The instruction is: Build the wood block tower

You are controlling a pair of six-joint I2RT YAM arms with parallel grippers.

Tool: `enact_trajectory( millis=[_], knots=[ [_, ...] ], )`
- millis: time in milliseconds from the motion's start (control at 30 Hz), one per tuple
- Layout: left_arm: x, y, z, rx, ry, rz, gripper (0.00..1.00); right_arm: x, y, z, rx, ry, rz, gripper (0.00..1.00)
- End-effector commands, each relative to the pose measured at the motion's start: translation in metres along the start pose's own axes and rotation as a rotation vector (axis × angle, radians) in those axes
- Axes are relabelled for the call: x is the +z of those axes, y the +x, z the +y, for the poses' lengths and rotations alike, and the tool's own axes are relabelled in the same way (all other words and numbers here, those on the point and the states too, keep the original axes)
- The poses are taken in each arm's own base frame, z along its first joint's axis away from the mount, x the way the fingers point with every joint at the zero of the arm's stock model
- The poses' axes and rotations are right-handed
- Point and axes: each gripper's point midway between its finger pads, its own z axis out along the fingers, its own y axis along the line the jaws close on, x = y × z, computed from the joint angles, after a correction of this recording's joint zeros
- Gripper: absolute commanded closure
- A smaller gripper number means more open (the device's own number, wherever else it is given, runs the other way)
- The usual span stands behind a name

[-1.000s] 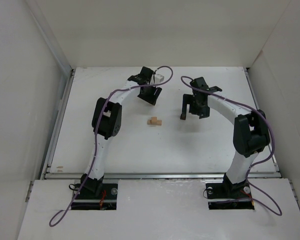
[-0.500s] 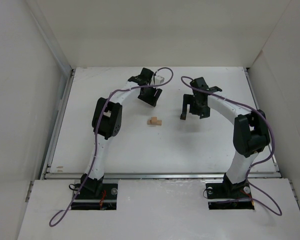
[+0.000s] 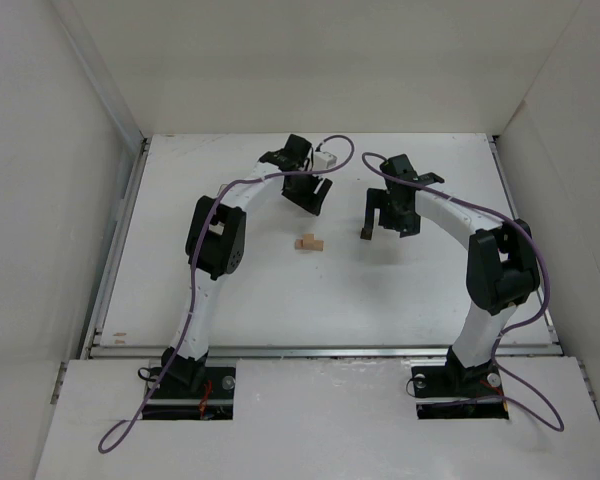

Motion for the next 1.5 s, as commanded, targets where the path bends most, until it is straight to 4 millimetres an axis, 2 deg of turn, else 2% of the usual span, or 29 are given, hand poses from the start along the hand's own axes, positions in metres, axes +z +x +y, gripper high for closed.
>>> enact_trajectory(
  millis=[0, 100, 200, 300, 433, 533, 600, 633, 667, 700, 733, 800, 833, 900, 933, 1000, 1033, 1067, 1100, 1133, 1167, 1200, 1233, 1267, 1300, 1367, 1400, 1467],
  knots=[
    [-0.021, -0.033, -0.008, 0.049, 0.011, -0.078, 0.39, -0.011, -0.009, 0.003, 0.01, -0.009, -0.052, 0.05],
    [-0.017, -0.035, -0.004, 0.063, 0.0, -0.088, 0.39, -0.011, -0.009, 0.003, 0.01, -0.009, -0.052, 0.05],
    [-0.014, -0.043, -0.013, 0.12, 0.006, -0.109, 0.39, -0.011, -0.009, 0.003, 0.01, -0.009, -0.052, 0.05],
    [-0.007, -0.04, -0.023, 0.176, 0.026, -0.098, 0.36, -0.011, -0.009, 0.003, 0.01, -0.009, -0.052, 0.05],
    [-0.002, -0.043, -0.032, 0.11, 0.075, -0.103, 0.34, -0.011, -0.009, 0.003, 0.01, -0.009, -0.052, 0.05],
    [0.002, -0.047, -0.034, 0.069, 0.11, -0.138, 0.34, -0.017, -0.017, 0.004, 0.026, -0.01, -0.086, 0.05],
    [-0.005, -0.05, -0.038, 0.06, 0.122, -0.148, 0.34, -0.02, -0.017, 0.012, 0.026, -0.06, -0.088, 0.05],
    [-0.009, -0.056, -0.042, 0.057, 0.135, -0.167, 0.34, -0.025, -0.024, 0.015, 0.029, -0.076, -0.121, 0.05],
    [-0.01, -0.052, -0.037, 0.048, 0.139, -0.169, 0.34, -0.027, -0.029, 0.02, 0.029, -0.097, -0.135, 0.05],
    [-0.025, -0.06, -0.035, 0.026, 0.142, -0.203, 0.34, -0.033, -0.034, 0.022, 0.031, -0.107, -0.157, 0.05],
    [-0.033, -0.064, -0.04, 0.036, 0.16, -0.225, 0.34, -0.038, -0.041, 0.026, 0.022, -0.126, -0.179, 0.05],
    [-0.05, -0.073, -0.037, 0.03, 0.148, -0.267, 0.34, -0.049, -0.057, 0.036, 0.011, -0.165, -0.222, 0.05],
    [-0.068, -0.084, -0.04, 0.044, 0.143, -0.302, 0.34, -0.05, -0.062, 0.042, -0.001, -0.194, -0.228, 0.05],
    [-0.085, -0.088, -0.039, 0.045, 0.134, -0.324, 0.34, -0.059, -0.078, 0.055, -0.004, -0.246, -0.26, 0.05],
    [-0.104, -0.097, -0.043, 0.06, 0.129, -0.36, 0.34, -0.056, -0.084, 0.061, -0.006, -0.264, -0.263, 0.05],
    [-0.122, -0.097, -0.03, 0.044, 0.076, -0.374, 0.34, -0.064, -0.101, 0.079, -0.016, -0.334, -0.286, 0.06],
    [-0.126, -0.094, -0.027, 0.018, 0.045, -0.371, 0.34, -0.053, -0.102, 0.084, -0.019, -0.343, -0.264, 0.06],
    [-0.146, -0.095, -0.003, -0.023, -0.059, -0.394, 0.34, -0.05, -0.106, 0.088, -0.021, -0.353, -0.263, 0.08],
    [-0.154, -0.09, 0.009, -0.081, -0.106, -0.391, 0.34, -0.045, -0.111, 0.091, -0.022, -0.353, -0.263, 0.11],
    [-0.156, -0.079, 0.022, -0.126, -0.151, -0.372, 0.34, -0.049, -0.123, 0.097, -0.013, -0.362, -0.278, 0.12],
    [-0.167, -0.073, 0.033, -0.163, -0.19, -0.372, 0.34, -0.03, -0.117, 0.107, -0.027, -0.362, -0.234, 0.12],
    [-0.176, -0.062, 0.061, -0.221, -0.259, -0.369, 0.34, -0.023, -0.114, 0.111, -0.034, -0.355, -0.207, 0.14],
    [-0.179, -0.054, 0.071, -0.252, -0.289, -0.361, 0.34, -0.028, -0.121, 0.126, -0.051, -0.373, -0.221, 0.15],
    [-0.174, -0.037, 0.08, -0.277, -0.313, -0.327, 0.34, -0.021, -0.12, 0.131, -0.059, -0.362, -0.21, 0.17],
    [-0.18, -0.028, 0.094, -0.301, -0.358, -0.318, 0.34, -0.003, -0.115, 0.134, -0.055, -0.333, -0.182, 0.17],
    [-0.172, -0.009, 0.101, -0.325, -0.372, -0.275, 0.34, 0.0, -0.115, 0.149, -0.063, -0.327, -0.18, 0.19],
    [-0.169, -0.005, 0.101, -0.328, -0.37, -0.263, 0.34, 0.015, -0.114, 0.148, -0.062, -0.309, -0.165, 0.19],
    [-0.166, -0.001, 0.1, -0.33, -0.369, -0.254, 0.34, 0.02, -0.112, 0.157, -0.069, -0.289, -0.165, 0.22]
  ],
)
